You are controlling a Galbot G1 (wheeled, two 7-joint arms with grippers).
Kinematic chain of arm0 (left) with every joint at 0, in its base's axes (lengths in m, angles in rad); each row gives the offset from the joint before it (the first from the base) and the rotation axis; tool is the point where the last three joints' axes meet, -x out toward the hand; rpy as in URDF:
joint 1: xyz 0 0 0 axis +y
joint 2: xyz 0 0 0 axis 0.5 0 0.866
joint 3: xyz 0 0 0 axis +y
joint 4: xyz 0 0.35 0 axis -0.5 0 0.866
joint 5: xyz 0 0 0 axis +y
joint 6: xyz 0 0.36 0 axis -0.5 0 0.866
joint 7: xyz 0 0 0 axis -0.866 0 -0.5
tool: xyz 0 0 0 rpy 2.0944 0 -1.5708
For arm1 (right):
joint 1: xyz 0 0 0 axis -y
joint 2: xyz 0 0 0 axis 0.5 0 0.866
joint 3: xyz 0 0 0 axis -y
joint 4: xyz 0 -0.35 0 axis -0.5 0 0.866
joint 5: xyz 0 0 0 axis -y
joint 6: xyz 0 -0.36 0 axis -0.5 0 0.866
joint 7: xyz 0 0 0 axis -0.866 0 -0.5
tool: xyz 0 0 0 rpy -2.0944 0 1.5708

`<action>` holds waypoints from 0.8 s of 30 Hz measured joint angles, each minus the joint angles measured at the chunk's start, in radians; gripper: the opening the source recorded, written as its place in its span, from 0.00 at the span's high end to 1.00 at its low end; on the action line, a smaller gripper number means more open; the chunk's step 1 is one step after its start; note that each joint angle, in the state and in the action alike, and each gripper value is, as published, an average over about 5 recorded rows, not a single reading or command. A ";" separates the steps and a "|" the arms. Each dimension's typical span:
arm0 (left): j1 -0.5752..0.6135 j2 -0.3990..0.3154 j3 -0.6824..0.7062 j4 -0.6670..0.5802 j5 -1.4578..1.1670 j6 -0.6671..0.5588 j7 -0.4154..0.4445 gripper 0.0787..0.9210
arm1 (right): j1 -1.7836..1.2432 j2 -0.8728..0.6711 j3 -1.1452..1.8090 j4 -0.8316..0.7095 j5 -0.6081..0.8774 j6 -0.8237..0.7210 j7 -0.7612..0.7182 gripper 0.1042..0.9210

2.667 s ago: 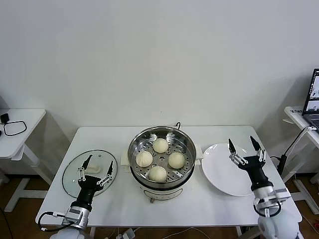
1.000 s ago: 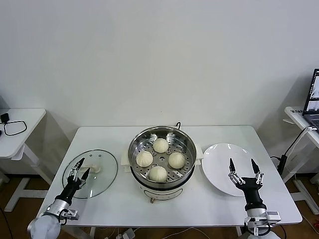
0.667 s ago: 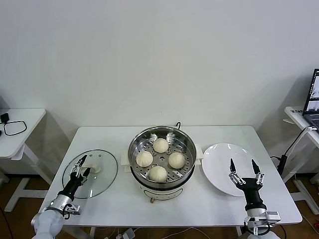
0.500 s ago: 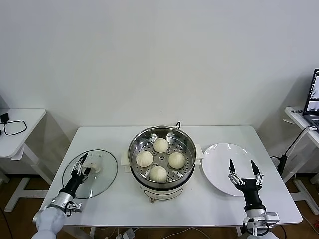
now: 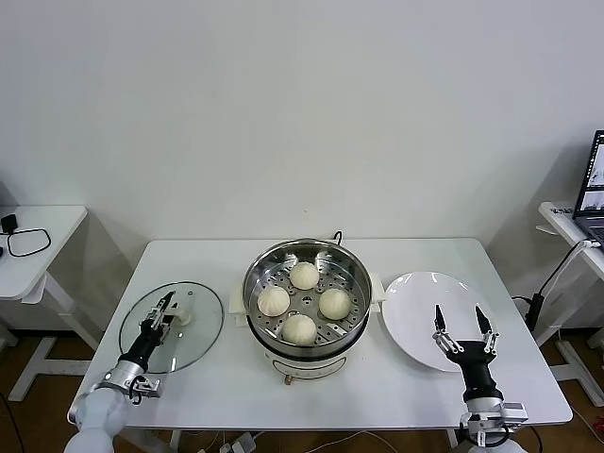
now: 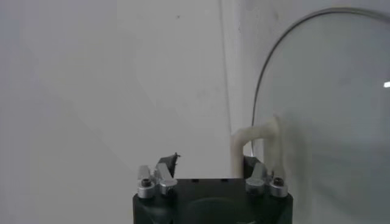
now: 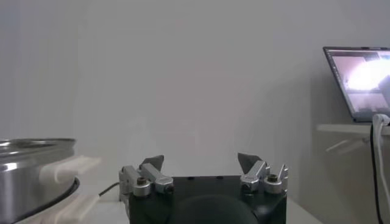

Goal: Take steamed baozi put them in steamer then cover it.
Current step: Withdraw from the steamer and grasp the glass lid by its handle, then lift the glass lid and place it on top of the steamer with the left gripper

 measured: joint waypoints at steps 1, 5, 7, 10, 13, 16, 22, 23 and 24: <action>-0.001 -0.001 0.001 0.003 0.001 0.000 0.000 0.51 | 0.001 0.000 -0.001 -0.001 0.000 0.000 0.000 0.12; -0.006 -0.002 0.003 0.017 0.005 0.002 -0.001 0.65 | 0.004 0.001 -0.002 -0.007 0.000 0.002 -0.001 0.12; -0.007 -0.004 0.003 0.020 0.007 0.003 -0.002 0.72 | 0.006 0.000 -0.002 -0.010 0.000 0.004 -0.001 0.12; -0.005 -0.006 0.001 0.020 0.007 0.004 -0.005 0.81 | 0.008 0.000 -0.002 -0.015 -0.001 0.007 -0.001 0.12; 0.001 -0.009 -0.005 0.014 0.007 0.006 -0.008 0.87 | 0.011 0.000 -0.003 -0.019 -0.001 0.009 -0.002 0.12; 0.012 -0.015 -0.014 -0.010 0.007 0.008 -0.008 0.87 | 0.015 0.001 -0.004 -0.022 -0.001 0.010 -0.002 0.12; 0.052 -0.024 -0.040 -0.120 -0.007 0.022 0.007 0.87 | 0.017 0.001 -0.006 -0.024 -0.002 0.010 -0.001 0.12; 0.062 -0.023 -0.044 -0.146 -0.013 0.027 0.011 0.87 | 0.018 0.000 -0.006 -0.024 -0.002 0.010 -0.001 0.12; 0.072 -0.022 -0.049 -0.173 -0.021 0.033 0.017 0.87 | 0.018 0.000 -0.007 -0.025 -0.002 0.010 -0.001 0.12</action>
